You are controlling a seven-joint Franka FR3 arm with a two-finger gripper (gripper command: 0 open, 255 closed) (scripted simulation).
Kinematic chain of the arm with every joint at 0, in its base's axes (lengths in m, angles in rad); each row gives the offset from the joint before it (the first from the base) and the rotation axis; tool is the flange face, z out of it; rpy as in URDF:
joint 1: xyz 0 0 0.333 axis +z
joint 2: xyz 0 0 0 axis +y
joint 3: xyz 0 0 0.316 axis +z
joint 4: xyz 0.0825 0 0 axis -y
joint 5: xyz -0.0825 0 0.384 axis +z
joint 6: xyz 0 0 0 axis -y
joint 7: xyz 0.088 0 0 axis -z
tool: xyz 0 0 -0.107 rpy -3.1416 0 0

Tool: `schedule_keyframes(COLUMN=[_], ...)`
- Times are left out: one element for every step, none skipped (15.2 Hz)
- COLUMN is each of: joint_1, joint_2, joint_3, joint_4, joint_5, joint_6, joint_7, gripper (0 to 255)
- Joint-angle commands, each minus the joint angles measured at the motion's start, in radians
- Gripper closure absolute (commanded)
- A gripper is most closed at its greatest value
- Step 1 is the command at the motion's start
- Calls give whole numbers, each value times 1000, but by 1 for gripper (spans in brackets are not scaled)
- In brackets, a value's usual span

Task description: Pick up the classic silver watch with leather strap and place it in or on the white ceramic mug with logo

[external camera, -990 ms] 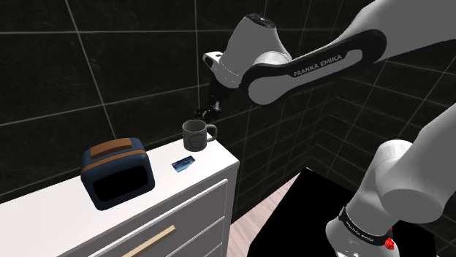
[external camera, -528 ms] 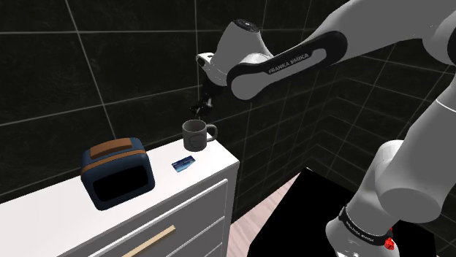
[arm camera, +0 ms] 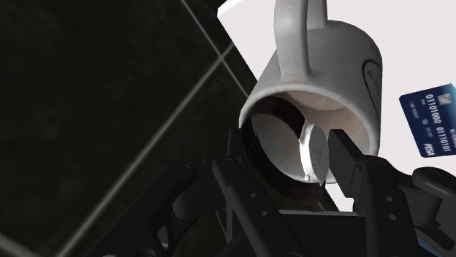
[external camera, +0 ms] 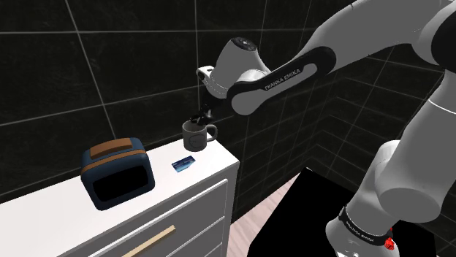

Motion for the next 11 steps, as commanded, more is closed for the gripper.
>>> schedule_keyframes(joint_1=[-2, -2, -2, -2, -2, -2, -2, -2, -2, -2, -2], joint_2=[20, 20, 20, 20, 20, 20, 20, 20, 20, 20, 20], joint_3=[0, 0, 0, 0, 0, 0, 0, 0, 0, 0, -1], joint_4=[-14, -14, -14, -14, -14, -14, -14, -14, -14, -15, -14], joint_5=[-18, -18, -18, -18, -18, -18, -18, -18, -18, -18, -18], joint_6=[35, 35, 35, 35, 35, 35, 35, 35, 35, 34, 34], joint_7=[16, 16, 16, 16, 16, 16, 16, 16, 16, 16, 16], gripper=[255, 255, 255, 255, 255, 255, 255, 255, 255, 0, 0])
